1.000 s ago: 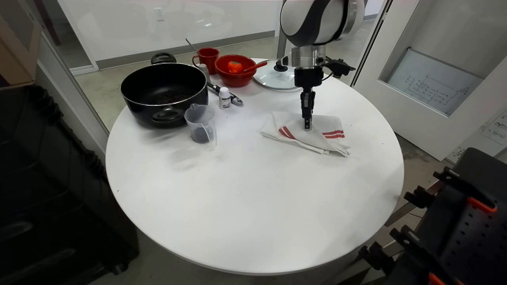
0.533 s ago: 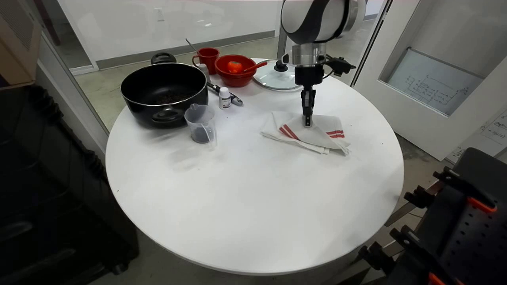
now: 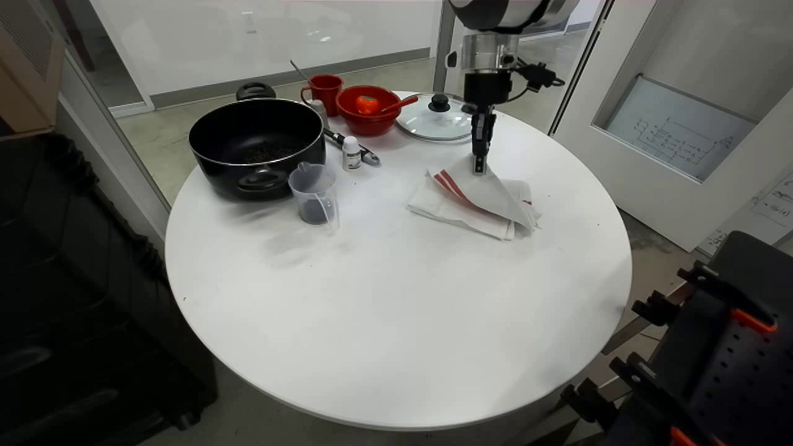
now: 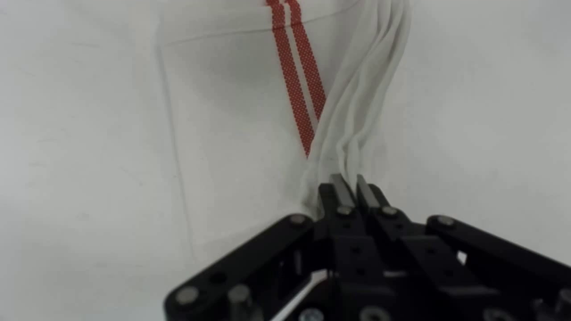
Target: Fold the cloth in half
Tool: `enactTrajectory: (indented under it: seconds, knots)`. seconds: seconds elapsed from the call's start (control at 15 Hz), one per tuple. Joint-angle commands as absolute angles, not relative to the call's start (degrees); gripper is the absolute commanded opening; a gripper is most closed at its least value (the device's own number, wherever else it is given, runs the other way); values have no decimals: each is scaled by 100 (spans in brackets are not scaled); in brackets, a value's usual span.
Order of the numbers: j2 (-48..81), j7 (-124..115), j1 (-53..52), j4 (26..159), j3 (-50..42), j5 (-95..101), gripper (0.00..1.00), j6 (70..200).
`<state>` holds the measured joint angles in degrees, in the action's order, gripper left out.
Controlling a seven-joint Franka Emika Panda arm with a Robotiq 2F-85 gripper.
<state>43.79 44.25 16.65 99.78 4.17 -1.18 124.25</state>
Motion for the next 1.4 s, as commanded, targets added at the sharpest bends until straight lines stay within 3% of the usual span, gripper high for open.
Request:
enactTrajectory:
  seconds: [0.0,1.0,1.07,1.2,1.33]
  knots:
    - [4104,4432,1756,10033,426,-404,1,12320]
    - [3810,4488,1845,11221,954,-1719,1,13631]
    - [3770,4515,1844,11328,987,-1772,29,13741]
    - [3709,4555,1852,11503,1042,-1858,36,13962]
    - [3627,4598,1893,11660,1103,-1919,52,14090]
